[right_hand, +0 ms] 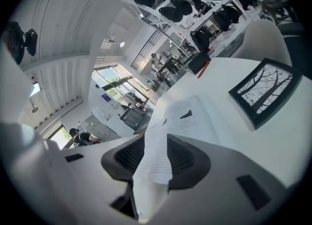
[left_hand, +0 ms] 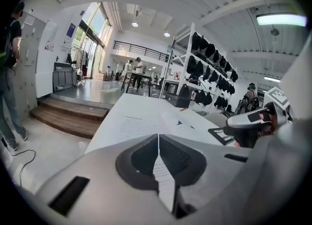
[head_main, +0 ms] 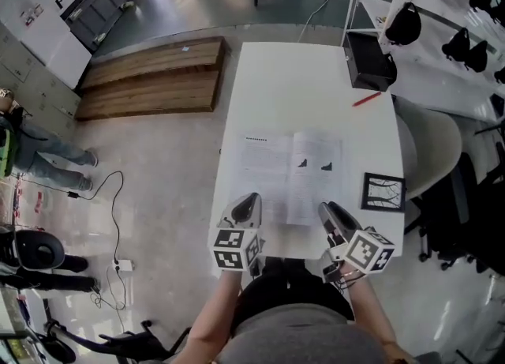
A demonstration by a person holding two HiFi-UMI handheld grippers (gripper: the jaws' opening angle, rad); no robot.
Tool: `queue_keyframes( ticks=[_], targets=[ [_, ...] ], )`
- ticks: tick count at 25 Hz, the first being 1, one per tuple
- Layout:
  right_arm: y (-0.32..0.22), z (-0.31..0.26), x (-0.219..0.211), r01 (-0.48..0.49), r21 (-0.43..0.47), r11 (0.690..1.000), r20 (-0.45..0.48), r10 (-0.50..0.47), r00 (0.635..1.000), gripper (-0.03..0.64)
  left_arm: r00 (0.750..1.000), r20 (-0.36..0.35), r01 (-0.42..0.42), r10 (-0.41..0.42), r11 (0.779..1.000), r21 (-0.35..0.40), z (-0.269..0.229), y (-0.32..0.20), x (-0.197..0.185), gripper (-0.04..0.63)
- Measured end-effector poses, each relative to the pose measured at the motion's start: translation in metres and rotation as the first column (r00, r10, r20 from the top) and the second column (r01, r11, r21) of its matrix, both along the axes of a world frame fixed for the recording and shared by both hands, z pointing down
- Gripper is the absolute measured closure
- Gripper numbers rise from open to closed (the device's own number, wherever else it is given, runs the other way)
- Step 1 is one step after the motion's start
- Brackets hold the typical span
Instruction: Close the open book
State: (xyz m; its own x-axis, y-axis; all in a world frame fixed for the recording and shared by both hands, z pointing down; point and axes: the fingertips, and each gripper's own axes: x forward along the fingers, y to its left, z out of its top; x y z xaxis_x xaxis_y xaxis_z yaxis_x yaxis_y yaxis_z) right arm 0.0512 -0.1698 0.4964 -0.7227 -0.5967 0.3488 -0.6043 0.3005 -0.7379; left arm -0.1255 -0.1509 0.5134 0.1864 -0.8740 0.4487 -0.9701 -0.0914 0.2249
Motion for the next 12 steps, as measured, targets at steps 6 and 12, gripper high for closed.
queue_keyframes(
  ticks=[6,12],
  targets=[
    [0.002,0.006,0.018,-0.070,-0.034,0.997,0.021,0.071,0.997,0.468,0.998,0.009,-0.062,0.063,0.998,-0.023,0.008,-0.009,0.014,0.588],
    [0.017,0.015,0.031,-0.161,-0.101,0.982,0.068,0.168,0.983,0.468,0.993,0.015,-0.120,0.121,0.992,-0.027,0.011,-0.013,0.021,0.588]
  ],
)
